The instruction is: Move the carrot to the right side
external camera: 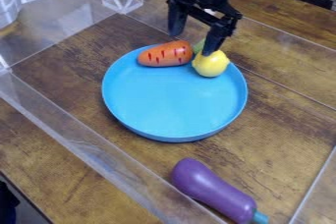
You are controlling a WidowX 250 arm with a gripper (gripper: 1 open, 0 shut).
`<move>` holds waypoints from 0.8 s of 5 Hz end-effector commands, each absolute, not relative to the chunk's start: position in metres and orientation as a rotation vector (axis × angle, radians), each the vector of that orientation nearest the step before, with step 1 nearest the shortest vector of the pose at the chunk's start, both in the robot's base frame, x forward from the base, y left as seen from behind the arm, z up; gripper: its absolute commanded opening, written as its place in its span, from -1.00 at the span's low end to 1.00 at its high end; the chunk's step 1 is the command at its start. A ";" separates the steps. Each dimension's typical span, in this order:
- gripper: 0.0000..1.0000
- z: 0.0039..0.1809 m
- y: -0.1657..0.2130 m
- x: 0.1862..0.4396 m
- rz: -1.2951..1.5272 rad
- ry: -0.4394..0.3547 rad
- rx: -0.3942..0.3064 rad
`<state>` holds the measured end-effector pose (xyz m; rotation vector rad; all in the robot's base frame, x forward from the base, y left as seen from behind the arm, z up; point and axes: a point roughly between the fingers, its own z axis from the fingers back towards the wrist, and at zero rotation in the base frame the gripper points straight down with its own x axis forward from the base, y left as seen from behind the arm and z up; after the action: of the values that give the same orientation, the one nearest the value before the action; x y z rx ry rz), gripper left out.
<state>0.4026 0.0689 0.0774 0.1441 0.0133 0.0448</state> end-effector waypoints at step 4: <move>1.00 0.062 0.077 0.452 -0.153 -0.046 0.118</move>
<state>0.4407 0.0762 0.0351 0.1024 0.0326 -0.1495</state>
